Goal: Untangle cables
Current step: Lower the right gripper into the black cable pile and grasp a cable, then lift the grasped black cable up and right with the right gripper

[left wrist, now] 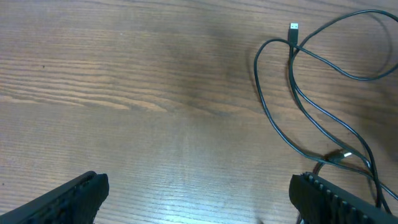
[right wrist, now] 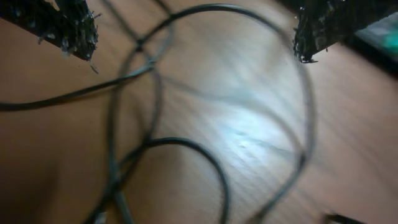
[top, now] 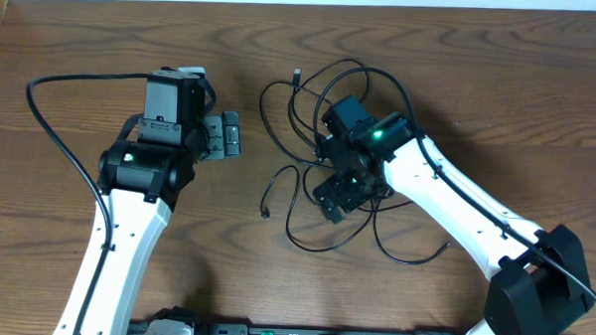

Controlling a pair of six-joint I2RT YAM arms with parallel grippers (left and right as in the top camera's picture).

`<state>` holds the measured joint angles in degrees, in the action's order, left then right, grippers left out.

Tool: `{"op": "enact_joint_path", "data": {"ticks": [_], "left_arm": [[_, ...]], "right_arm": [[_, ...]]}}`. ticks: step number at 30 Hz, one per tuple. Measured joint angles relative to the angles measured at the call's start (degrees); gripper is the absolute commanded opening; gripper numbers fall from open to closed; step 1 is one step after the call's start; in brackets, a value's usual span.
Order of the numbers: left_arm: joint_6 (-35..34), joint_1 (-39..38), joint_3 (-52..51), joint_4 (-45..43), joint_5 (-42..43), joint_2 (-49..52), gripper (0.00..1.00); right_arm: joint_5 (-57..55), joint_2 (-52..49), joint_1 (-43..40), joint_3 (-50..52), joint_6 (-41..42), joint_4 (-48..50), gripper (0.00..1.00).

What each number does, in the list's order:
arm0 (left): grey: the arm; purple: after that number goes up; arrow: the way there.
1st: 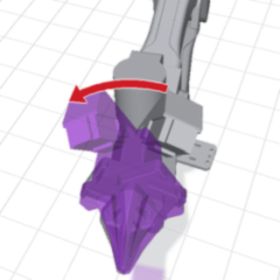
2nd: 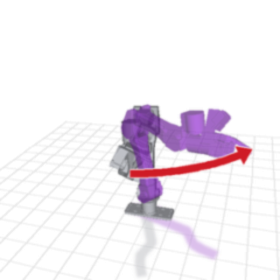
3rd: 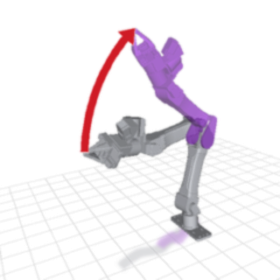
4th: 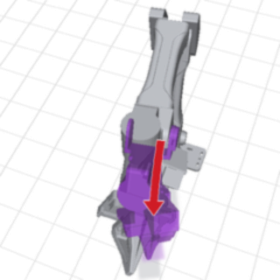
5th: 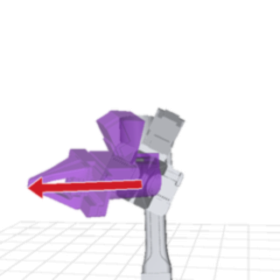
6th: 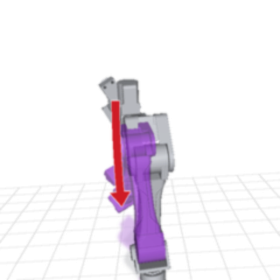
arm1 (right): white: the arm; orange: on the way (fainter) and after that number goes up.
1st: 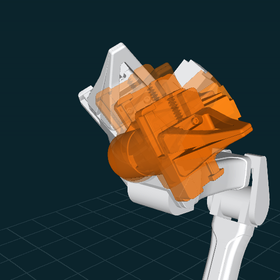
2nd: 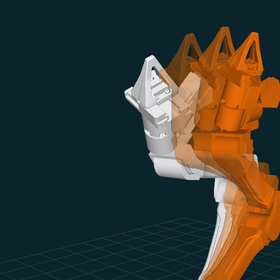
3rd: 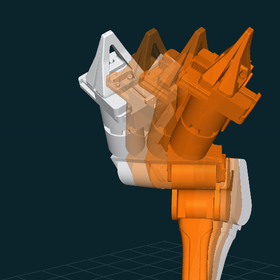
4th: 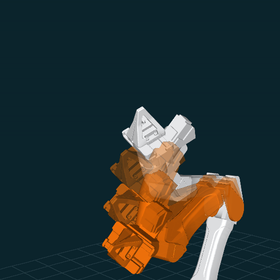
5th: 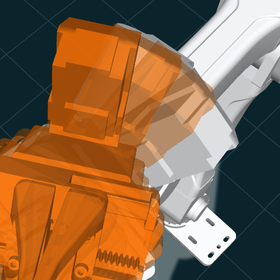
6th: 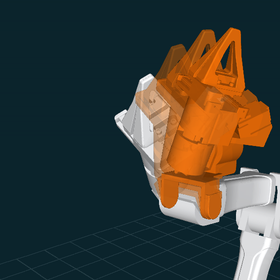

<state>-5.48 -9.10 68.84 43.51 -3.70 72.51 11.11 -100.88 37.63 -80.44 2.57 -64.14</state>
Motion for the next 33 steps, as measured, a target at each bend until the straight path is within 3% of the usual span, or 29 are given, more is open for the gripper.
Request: {"op": "enact_joint_path", "data": {"ticks": [8, 21, 30, 33], "left_arm": [[0.00, 0.00, 0.00, 0.00, 0.00, 0.00, 0.98], [0.00, 0.00, 0.00, 0.00, 0.00, 0.00, 0.97], [0.00, 0.00, 0.00, 0.00, 0.00, 0.00, 0.97], [0.00, 0.00, 0.00, 0.00, 0.00, 0.00, 0.97]], "right_arm": [[10.01, 0.00, 0.63, -0.02, 9.11, 3.04, 0.99], [-11.04, 0.00, 9.01, 0.07, 42.45, -1.60, 0.99], [-16.11, 0.00, 13.73, 5.90, 60.19, -1.55, 0.99], [-16.61, 0.00, 13.73, 9.33, 63.89, 0.24, 0.90]]}}
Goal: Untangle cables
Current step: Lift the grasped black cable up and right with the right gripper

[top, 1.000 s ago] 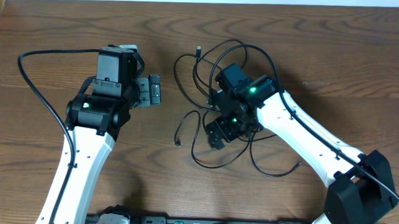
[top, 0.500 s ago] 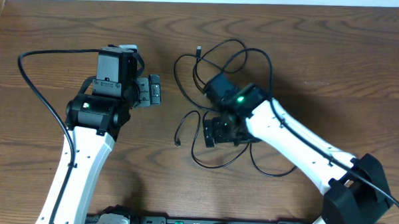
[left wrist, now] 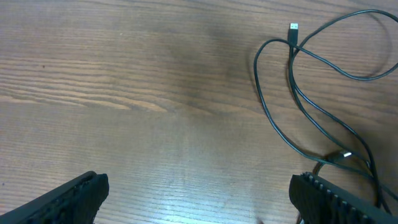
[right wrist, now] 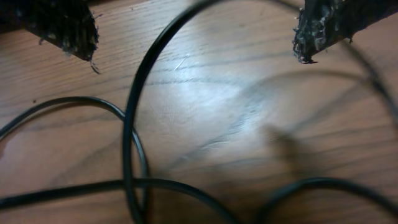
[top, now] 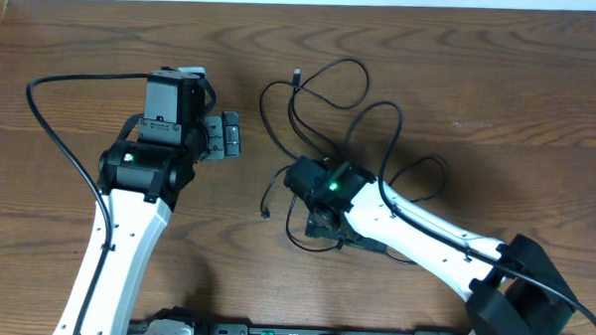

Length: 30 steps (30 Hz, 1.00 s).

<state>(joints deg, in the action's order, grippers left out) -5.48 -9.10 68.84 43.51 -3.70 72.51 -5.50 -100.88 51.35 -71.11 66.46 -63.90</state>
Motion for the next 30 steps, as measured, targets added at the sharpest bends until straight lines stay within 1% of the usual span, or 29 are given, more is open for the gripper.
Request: {"op": "enact_joint_path", "data": {"ticks": [1, 4, 6, 10, 11, 14, 19, 25, 30], "left_arm": [[0.00, 0.00, 0.00, 0.02, 0.00, 0.00, 0.97], [0.00, 0.00, 0.00, 0.02, 0.02, -0.02, 0.97], [0.00, 0.00, 0.00, 0.00, 0.07, 0.00, 0.98], [0.00, 0.00, 0.00, 0.00, 0.20, 0.00, 0.97], [0.00, 0.00, 0.00, 0.00, 0.20, 0.00, 0.97], [0.00, 0.00, 0.00, 0.00, 0.20, 0.00, 0.97], [0.00, 0.00, 0.00, 0.00, 0.26, 0.00, 0.97], [0.02, 0.00, 0.00, 0.00, 0.37, 0.00, 0.97], [0.00, 0.00, 0.00, 0.00, 0.39, 0.00, 0.97]], "right_arm": [[-0.20, 0.00, 0.00, 1.62, 1.55, 1.55, 0.83], [-0.35, 0.00, 0.00, 4.09, 2.86, 4.68, 0.67], [-0.33, 0.00, 0.00, 5.68, 3.54, 7.23, 0.49], [-0.46, 0.00, 0.00, 7.43, 4.35, 10.67, 0.05], [-0.44, 0.00, 0.00, 7.52, 4.50, 11.41, 0.01], [-0.50, 0.00, -0.11, 7.50, 3.96, 13.62, 0.01], [-0.50, 0.00, -1.66, 5.75, 0.94, 12.63, 0.01], [-2.19, 1.42, -6.08, -2.69, -4.42, 8.17, 0.01], [-5.27, 6.08, -10.29, -11.06, -10.99, 7.87, 0.01]]}}
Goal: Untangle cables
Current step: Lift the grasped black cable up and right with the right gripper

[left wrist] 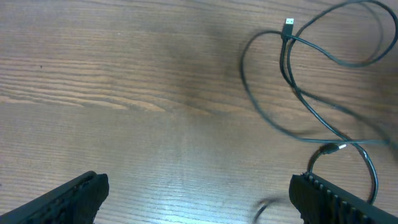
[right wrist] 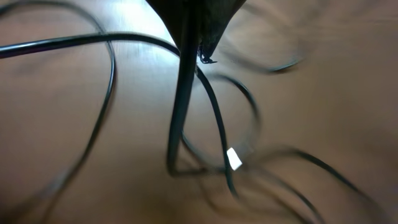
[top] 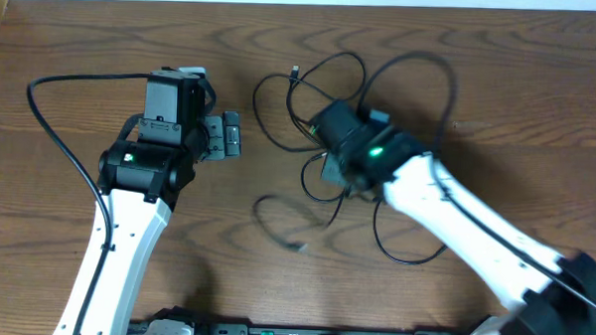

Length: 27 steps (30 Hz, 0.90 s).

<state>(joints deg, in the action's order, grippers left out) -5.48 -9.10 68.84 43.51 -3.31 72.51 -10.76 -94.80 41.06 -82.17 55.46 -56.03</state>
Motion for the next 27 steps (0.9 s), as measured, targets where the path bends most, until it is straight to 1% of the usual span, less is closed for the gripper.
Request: {"op": "enact_joint_path", "data": {"ticks": [5, 12, 19, 27], "left_arm": [[0.00, 0.00, 0.00, 0.00, 0.00, 0.00, 0.97], [0.00, 0.00, 0.00, 0.00, -0.02, 0.00, 0.97], [0.00, 0.00, 0.00, 0.00, 0.00, 0.00, 0.97], [0.00, 0.00, 0.00, 0.00, -0.02, 0.00, 0.98]], "right_arm": [[-6.32, 5.73, -5.18, -7.58, -4.15, 1.11, 0.01], [-10.62, 12.13, -11.50, -13.75, -10.82, 9.77, 0.01], [-11.74, 15.02, -13.14, -18.03, -16.79, 15.19, 0.02], [-14.10, 15.04, -13.99, -19.19, -19.54, 18.91, 0.02]]}}
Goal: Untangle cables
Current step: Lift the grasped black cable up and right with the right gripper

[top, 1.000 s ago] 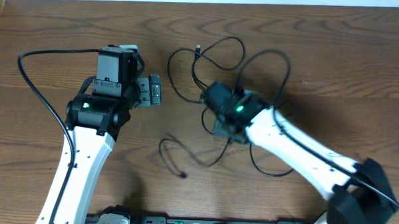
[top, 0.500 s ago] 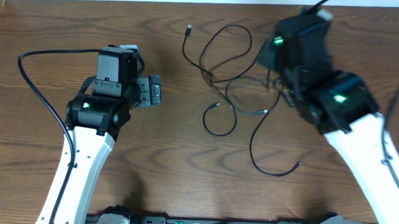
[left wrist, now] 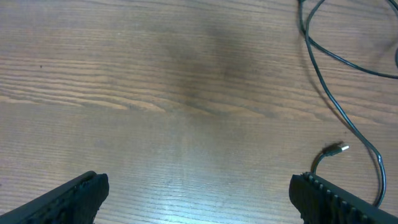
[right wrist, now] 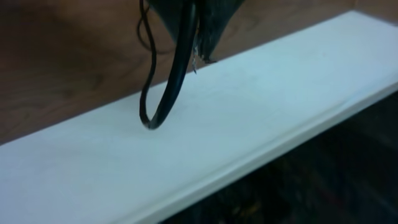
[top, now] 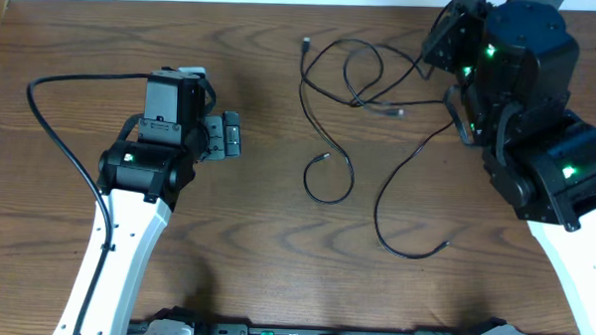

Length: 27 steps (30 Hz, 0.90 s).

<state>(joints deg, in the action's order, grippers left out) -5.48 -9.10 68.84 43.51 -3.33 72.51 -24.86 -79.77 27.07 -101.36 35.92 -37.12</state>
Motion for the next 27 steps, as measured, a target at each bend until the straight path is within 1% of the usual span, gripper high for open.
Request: {"op": "enact_joint_path", "data": {"ticks": [4, 7, 13, 19, 24, 27], "left_arm": [[0.00, 0.00, 0.00, 0.00, 0.00, 0.00, 0.97], [0.00, 0.00, 0.00, 0.00, 0.00, 0.00, 0.97], [0.00, 0.00, 0.00, 0.00, 0.00, 0.00, 0.97], [0.00, 0.00, 0.00, 0.00, 0.00, 0.00, 0.97], [0.00, 0.00, 0.00, 0.00, 0.00, 0.00, 0.97], [0.00, 0.00, 0.00, 0.00, 0.00, 0.00, 0.97]], "right_arm": [[-0.98, 0.00, 0.02, 0.00, -1.36, 3.78, 0.02], [-1.16, 0.02, 0.02, 0.00, -3.37, 4.39, 0.02], [-2.75, 0.00, 0.00, 0.00, -5.62, 0.79, 0.01], [-7.32, -0.02, -0.02, 0.00, -6.43, -5.51, 0.02], [-9.16, -0.04, -0.02, 0.00, -6.91, -7.89, 0.01], [-9.49, -0.07, -0.31, 0.00, -9.31, -8.31, 0.01]]}}
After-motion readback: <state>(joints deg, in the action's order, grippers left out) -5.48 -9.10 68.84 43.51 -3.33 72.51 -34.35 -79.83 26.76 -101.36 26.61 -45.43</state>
